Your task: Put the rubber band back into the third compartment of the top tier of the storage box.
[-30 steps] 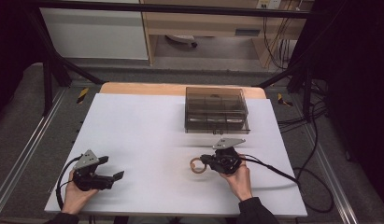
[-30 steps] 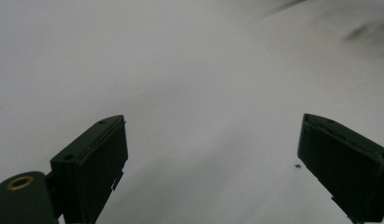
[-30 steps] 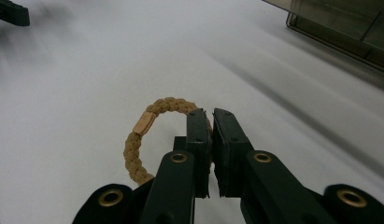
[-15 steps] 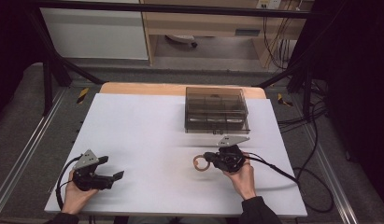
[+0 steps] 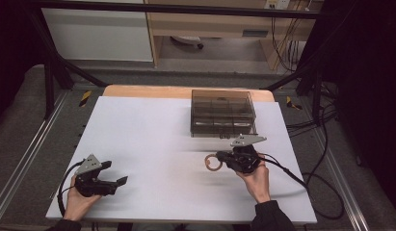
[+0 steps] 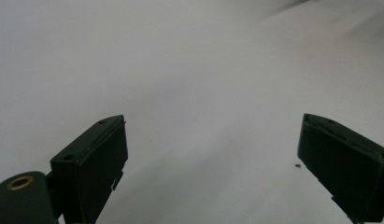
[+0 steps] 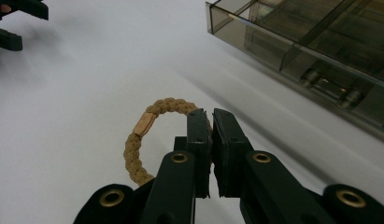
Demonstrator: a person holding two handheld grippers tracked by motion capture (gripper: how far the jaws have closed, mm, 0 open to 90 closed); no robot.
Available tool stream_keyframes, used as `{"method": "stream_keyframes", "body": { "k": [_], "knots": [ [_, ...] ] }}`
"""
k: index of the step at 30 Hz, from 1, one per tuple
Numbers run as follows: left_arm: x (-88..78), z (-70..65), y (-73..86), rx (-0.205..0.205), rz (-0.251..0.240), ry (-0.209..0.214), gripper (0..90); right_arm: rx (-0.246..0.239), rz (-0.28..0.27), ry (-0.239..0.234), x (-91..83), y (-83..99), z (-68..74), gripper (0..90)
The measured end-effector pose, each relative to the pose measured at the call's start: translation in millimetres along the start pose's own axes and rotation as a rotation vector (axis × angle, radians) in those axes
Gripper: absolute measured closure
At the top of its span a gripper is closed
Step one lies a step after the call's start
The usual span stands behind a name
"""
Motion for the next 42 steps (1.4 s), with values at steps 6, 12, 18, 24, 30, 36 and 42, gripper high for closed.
{"method": "stream_keyframes", "body": {
  "k": [6,12,18,24,30,36,42],
  "knots": [
    [0.2,-0.3,-0.1,0.001,0.000,0.001,8.1,0.009,-0.004,0.016,-7.5,-4.3,-6.4,86.0],
    [0.3,-0.2,-0.1,0.001,0.001,0.002,8.1,0.009,-0.011,0.027,-13.2,-7.8,-12.1,86.0],
    [0.4,-0.1,0.0,0.000,0.001,0.001,8.1,0.018,-0.015,0.040,-18.5,-11.0,-17.6,86.0],
    [0.7,-0.3,0.1,-0.003,0.001,0.001,8.1,0.024,-0.022,0.054,-22.6,-13.4,-23.1,86.0],
    [0.6,0.0,0.1,-0.001,0.001,0.000,8.1,0.033,-0.029,0.070,-26.8,-16.9,-29.8,86.0],
    [0.6,-0.1,0.1,-0.003,0.001,-0.001,8.1,0.039,-0.032,0.086,-30.6,-19.7,-37.3,86.0],
    [0.8,0.0,0.2,-0.004,0.001,-0.001,8.1,0.046,-0.035,0.100,-32.3,-22.2,-43.9,86.0]
  ]
}}
Point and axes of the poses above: each handheld gripper's, and its own axes: x roughly forward along the jaws, y roughly out of its underside, z roughly to its left, the point moved 8 cm from there along x, roughly forward along the jaws, and after that the axes turned 2 degrees about -x, right-handed, at the moved point
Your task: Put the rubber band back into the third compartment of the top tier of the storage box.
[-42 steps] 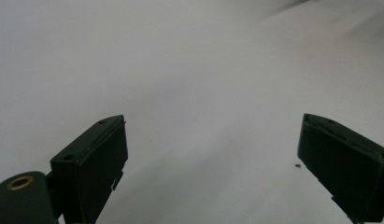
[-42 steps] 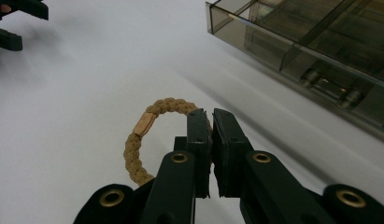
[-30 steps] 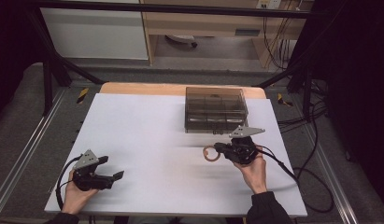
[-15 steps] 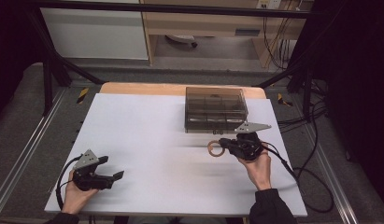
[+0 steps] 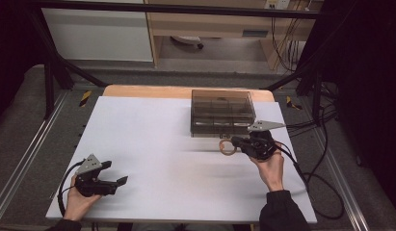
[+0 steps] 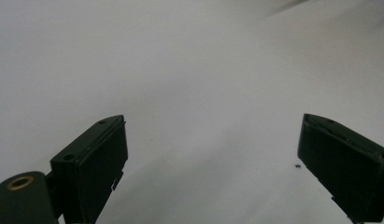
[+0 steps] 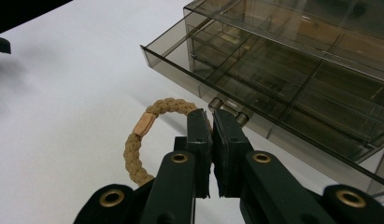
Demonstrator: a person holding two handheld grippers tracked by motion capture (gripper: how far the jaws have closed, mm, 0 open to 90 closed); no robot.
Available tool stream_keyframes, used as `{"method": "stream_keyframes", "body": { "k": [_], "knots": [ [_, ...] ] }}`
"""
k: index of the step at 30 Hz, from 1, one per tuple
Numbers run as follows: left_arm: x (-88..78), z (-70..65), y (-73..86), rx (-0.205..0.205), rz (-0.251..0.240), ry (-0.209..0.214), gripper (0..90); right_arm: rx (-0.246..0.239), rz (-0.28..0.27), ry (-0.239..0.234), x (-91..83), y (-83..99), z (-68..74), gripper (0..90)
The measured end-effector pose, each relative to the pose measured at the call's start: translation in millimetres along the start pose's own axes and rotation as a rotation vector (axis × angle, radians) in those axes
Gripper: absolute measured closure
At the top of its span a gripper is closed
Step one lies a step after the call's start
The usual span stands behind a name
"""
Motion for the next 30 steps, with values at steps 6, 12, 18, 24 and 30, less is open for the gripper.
{"method": "stream_keyframes", "body": {
  "k": [6,12,18,24,30],
  "knots": [
    [0.0,0.0,0.0,0.000,0.000,-0.001,8.1,0.009,0.000,0.018,-0.9,-2.6,-6.9,86.0],
    [0.3,0.0,0.1,0.000,0.001,0.000,8.1,0.020,-0.002,0.036,-1.5,-5.1,-14.7,86.0],
    [0.3,-0.1,0.0,0.000,0.000,0.000,8.1,0.029,-0.002,0.058,-2.6,-8.4,-23.8,86.0],
    [0.5,0.1,0.2,0.003,0.003,-0.001,8.1,0.039,-0.010,0.078,-4.5,-12.4,-33.3,86.0],
    [0.7,0.1,0.2,0.002,0.002,-0.001,8.1,0.052,-0.013,0.096,-3.8,-15.0,-40.7,86.0]
  ]
}}
Point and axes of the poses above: each handheld gripper's, and its own axes: x roughly forward along the jaws, y roughly out of its underside, z roughly to its left, the point moved 8 cm from there along x, roughly forward along the jaws, and after that the axes turned 2 degrees about -x, right-handed, at the moved point
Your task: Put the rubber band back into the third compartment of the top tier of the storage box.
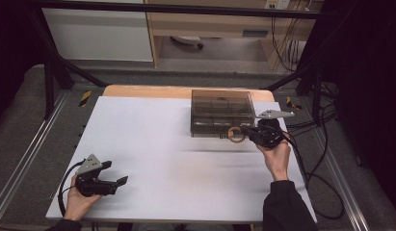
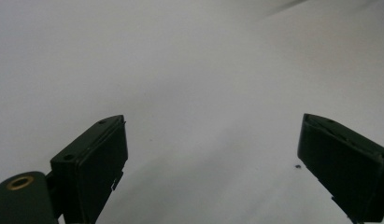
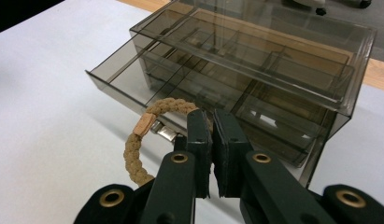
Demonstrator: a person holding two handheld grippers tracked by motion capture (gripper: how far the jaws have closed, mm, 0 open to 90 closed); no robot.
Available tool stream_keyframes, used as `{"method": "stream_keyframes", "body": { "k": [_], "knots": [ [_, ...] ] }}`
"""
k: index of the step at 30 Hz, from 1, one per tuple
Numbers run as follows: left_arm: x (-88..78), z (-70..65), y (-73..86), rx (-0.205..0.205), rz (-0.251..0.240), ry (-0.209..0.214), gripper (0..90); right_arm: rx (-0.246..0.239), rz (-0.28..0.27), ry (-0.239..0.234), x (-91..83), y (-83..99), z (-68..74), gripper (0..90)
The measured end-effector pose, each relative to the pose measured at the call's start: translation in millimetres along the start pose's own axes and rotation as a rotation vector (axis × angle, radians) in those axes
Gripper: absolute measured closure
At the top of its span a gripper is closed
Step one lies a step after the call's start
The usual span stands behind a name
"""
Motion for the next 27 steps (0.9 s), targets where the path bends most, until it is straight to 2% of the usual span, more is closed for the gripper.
{"method": "stream_keyframes", "body": {
  "k": [9,27],
  "knots": [
    [0.2,0.1,0.1,-0.001,0.000,0.000,8.1,0.007,-0.007,0.026,1.8,-5.1,-10.6,86.0],
    [0.3,0.3,0.4,0.001,0.003,0.000,8.1,0.056,0.003,0.067,14.2,-5.4,-36.3,86.0]
  ]
}}
Point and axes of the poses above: each handheld gripper's, and its own axes: x roughly forward along the jaws, y roughly out of its underside, z roughly to its left, the point moved 8 cm from there along x, roughly forward along the jaws, and after that the axes turned 2 degrees about -x, right-handed, at the moved point
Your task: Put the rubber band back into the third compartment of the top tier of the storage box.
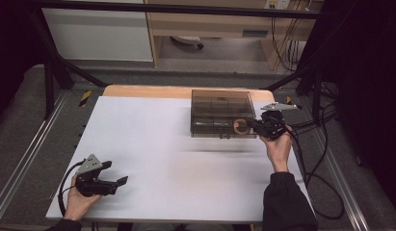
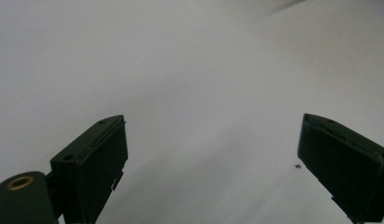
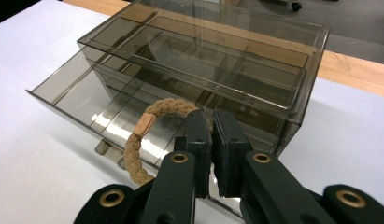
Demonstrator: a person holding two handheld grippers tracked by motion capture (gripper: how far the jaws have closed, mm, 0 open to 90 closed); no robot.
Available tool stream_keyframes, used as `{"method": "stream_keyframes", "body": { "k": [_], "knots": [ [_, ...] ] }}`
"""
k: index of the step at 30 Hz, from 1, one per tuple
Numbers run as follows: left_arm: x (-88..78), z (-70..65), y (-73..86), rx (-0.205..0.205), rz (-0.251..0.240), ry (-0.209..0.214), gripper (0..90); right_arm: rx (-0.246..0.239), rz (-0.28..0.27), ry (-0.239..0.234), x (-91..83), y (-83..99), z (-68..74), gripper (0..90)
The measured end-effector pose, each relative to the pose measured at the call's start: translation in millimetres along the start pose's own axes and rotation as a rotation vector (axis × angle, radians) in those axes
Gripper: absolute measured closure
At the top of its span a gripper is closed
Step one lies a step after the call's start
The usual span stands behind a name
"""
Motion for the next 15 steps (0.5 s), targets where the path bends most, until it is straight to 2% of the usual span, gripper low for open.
{"method": "stream_keyframes", "body": {
  "k": [15],
  "knots": [
    [0.1,0.4,0.2,-0.001,0.001,-0.002,8.1,0.016,0.012,0.024,13.8,-1.1,-12.7,85.9]
  ]
}}
Point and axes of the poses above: each handheld gripper's, and its own axes: x roughly forward along the jaws, y roughly out of its underside, z roughly to its left, the point moved 8 cm from there along x, roughly forward along the jaws, and after that the axes turned 2 degrees about -x, right-handed, at the moved point
